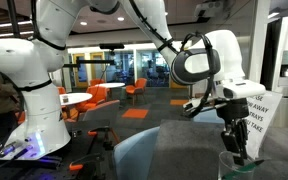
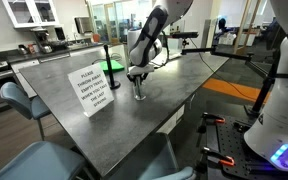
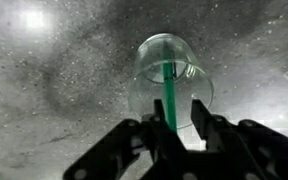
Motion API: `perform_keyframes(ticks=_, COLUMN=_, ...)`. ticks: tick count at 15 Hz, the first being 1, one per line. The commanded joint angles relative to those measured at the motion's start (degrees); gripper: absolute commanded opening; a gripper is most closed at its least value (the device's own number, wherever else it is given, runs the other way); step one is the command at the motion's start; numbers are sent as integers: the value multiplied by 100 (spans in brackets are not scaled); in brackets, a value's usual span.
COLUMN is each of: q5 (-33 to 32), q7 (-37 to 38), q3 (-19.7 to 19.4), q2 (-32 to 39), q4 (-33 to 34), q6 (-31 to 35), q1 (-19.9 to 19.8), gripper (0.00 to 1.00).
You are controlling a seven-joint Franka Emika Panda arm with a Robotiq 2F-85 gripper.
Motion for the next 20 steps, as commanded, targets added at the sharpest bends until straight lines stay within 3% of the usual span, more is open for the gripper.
perform_keyframes(ticks=1, q5=214, q7=-250, q3=-85, q2=124, q4=198, q6=-295, q1=95, gripper=34)
perform_keyframes(ticks=12, q5=432, q7=-608, q3=-22, q2=492, q4=503, q6=-324, q1=12, gripper=28)
perform_keyframes(ticks=13, q5=443, q7=-599, q3=-36, q2=530, q4=532, q6=-328, q1=25, gripper=24)
perform_keyframes(ticks=14, q5=451, q7=-623, q3=-30, q2=554, q4=554, q6=-323, q1=23, gripper=9)
perform_keyframes(ticks=15, q5=431, q7=-626, q3=-50, q2=578, q4=575, q6=-306, q1=43, gripper=5)
perform_keyframes(ticks=17, q5=410, q7=-678, q3=-64, q2=606, q4=601, q6=-285, q1=62, gripper=0)
perform_keyframes(ticks=20, q5=353, q7=-687, q3=-127, q2=499, q4=528, q6=-272, q1=126, gripper=3)
